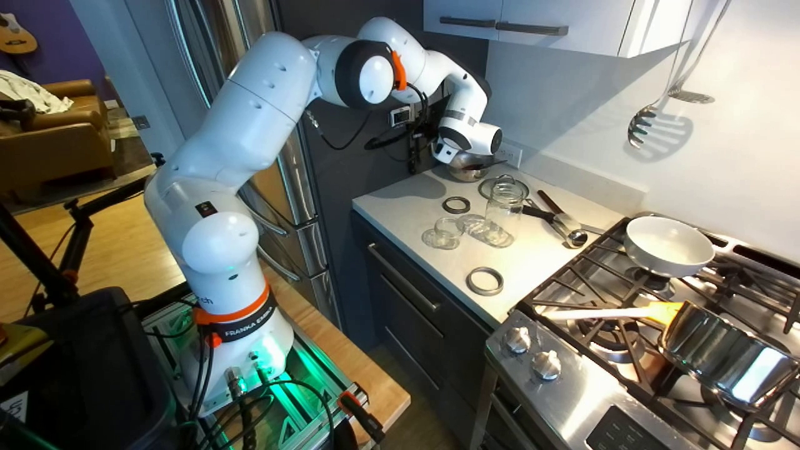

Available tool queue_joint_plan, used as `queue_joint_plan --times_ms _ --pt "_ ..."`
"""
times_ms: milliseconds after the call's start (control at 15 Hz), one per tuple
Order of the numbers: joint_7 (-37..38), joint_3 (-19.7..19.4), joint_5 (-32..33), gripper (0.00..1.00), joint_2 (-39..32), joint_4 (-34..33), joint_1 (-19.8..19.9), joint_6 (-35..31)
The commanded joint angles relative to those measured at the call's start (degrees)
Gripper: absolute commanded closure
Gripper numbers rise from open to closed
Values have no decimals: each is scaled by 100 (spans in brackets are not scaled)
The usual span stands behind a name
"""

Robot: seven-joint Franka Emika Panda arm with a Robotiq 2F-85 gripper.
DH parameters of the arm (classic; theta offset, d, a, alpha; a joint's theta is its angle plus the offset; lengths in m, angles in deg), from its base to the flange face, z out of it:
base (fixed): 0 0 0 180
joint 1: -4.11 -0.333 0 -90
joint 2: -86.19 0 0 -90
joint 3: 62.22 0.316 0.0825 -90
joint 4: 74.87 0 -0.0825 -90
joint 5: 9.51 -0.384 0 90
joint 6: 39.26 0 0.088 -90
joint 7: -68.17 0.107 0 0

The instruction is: Press a button on the white device

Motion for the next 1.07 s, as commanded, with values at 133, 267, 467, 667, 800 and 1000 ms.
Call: queue_joint_plan --times_ms 133,267,467,667,800,1000 --pt "-48 102 -232 100 -138 -112 14 -110" --pt "-31 118 -248 100 -162 -119 12 -87" --pt "-20 144 -283 100 -197 -133 13 -74" --pt "-20 151 -302 100 -222 -154 19 -67" --pt "-24 153 -312 100 -230 -164 18 -68" --pt "-14 162 -317 100 -246 -182 15 -59"
